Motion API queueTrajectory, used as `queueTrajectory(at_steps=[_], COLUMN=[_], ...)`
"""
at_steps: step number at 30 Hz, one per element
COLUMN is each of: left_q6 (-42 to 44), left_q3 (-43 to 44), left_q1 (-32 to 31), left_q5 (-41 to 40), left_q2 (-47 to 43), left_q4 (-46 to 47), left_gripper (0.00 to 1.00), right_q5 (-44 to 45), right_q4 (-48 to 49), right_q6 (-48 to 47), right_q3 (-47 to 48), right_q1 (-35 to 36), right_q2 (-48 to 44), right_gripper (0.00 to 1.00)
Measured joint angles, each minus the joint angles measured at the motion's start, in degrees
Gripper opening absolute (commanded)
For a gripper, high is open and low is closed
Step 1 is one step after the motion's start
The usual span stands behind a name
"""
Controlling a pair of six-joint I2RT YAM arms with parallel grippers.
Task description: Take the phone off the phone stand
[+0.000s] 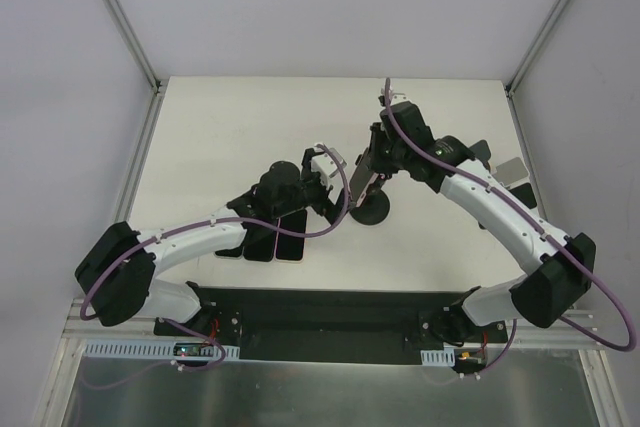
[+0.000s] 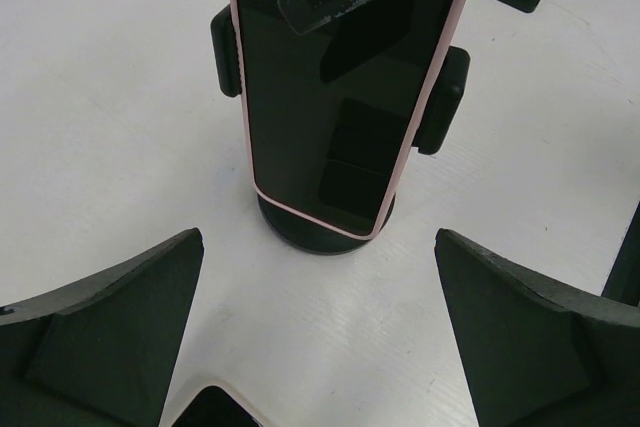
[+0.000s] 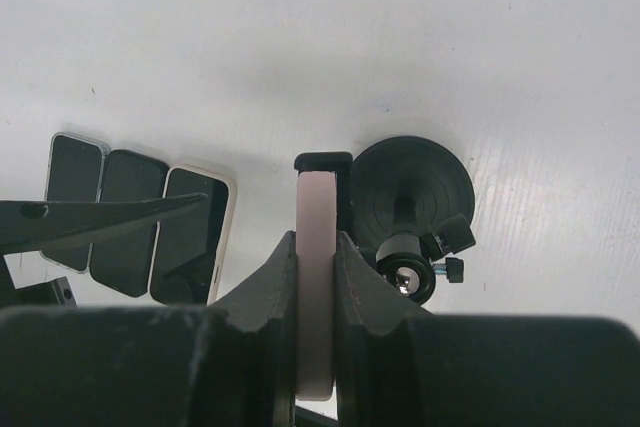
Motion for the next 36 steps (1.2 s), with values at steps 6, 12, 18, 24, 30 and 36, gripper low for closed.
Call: queueTrajectory(at_steps=[6,12,18,24,30,36], left_q6=[1.0,0.9,0.7,-2.6,-11.1,-18.7], left_q3=[1.7,4.6,4.6,6.0,14.5,23.9], left_q1=[0.0,0.0,0.0,0.0,0.0,-0.2], left_q5=[-0.1,-0.1,-0.3,-1.8,-6.4,-11.3], left_q2=[0.2,1.1,1.1,1.1,1.9,4.5], left_q4=[-0.1,0.2,-0.3,-2.8,-10.7,-19.3], left_gripper=[0.99,0.99,0.99,0.99,0.99,0.98], right_q5=[1.0,1.6,1.9,2.1,0.0,-3.1], right_q4=[-1.0,-0.4,-0.2,0.4,4.2,9.8], right_q6=[-0.2,-1.1,-2.1,-3.9,-7.1,-8.9], right_q3=[1.4,3.6,5.5,6.0,2.5,-11.0], right_q1=[0.4,1.0,1.0,0.8,-3.8,-13.7], right_q2=[1.3,2.2,2.2,2.1,-3.5,-17.9], right_gripper=[0.26,0.39,0.45,0.74,0.91,0.97])
